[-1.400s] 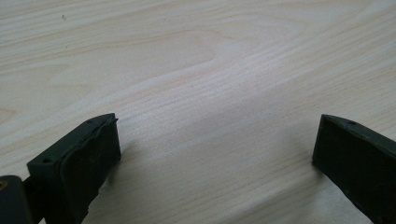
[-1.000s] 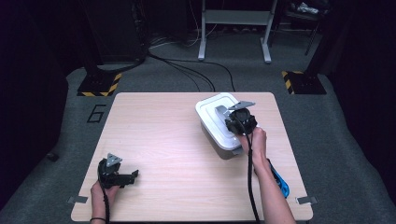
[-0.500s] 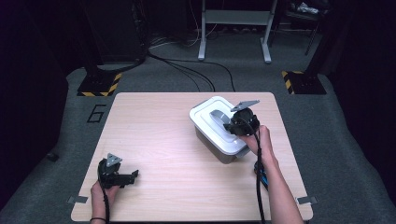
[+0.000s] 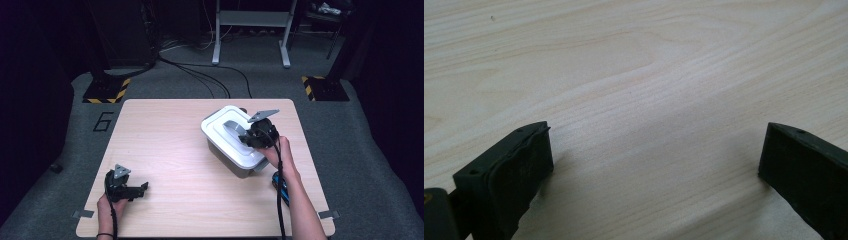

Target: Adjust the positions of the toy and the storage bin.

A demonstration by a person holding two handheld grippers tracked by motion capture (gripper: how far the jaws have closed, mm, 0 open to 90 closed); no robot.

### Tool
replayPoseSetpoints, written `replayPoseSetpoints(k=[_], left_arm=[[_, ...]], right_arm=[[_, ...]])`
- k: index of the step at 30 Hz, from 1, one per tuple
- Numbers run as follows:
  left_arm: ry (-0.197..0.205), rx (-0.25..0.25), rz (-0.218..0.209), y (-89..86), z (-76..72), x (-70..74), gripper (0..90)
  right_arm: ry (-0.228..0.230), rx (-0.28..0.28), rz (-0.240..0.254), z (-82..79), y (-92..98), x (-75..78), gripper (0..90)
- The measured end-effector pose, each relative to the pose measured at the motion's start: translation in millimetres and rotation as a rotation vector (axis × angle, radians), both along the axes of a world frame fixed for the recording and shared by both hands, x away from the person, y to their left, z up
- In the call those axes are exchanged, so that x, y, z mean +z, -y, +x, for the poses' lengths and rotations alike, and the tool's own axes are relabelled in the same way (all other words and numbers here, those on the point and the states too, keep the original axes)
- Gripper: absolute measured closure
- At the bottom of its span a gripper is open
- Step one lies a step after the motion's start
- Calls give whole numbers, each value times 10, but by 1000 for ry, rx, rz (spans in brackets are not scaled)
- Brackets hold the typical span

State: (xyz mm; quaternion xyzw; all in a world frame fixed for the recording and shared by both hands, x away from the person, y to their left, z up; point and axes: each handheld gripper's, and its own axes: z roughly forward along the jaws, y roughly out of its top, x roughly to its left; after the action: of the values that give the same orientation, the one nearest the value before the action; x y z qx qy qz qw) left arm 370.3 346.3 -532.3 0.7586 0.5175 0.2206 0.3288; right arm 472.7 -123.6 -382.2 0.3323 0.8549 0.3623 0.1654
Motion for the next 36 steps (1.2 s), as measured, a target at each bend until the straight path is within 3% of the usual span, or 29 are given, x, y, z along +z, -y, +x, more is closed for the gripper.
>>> replayPoseSetpoints(k=[5, 10, 16, 25, 31, 36], left_arm=[[0, 2, 0, -1, 0, 0, 10], [7, 7, 0, -1, 3, -4, 9], [4, 5, 0, -2, 3, -2, 10], [7, 9, -1, 0, 2, -5, 10], [1, 6, 1, -3, 1, 0, 10], [0, 8, 1, -3, 1, 1, 10]], right_arm=[[-1, 23, 16, -20, 6, -13, 672], [-5, 12, 27, -29, -9, -21, 672], [21, 28, 24, -8, -46, -37, 672], [-5, 59, 38, 67, -139, -32, 674], [-35, 31, 49, 51, -190, -22, 673], [-17, 19, 40, 26, -223, -27, 673]])
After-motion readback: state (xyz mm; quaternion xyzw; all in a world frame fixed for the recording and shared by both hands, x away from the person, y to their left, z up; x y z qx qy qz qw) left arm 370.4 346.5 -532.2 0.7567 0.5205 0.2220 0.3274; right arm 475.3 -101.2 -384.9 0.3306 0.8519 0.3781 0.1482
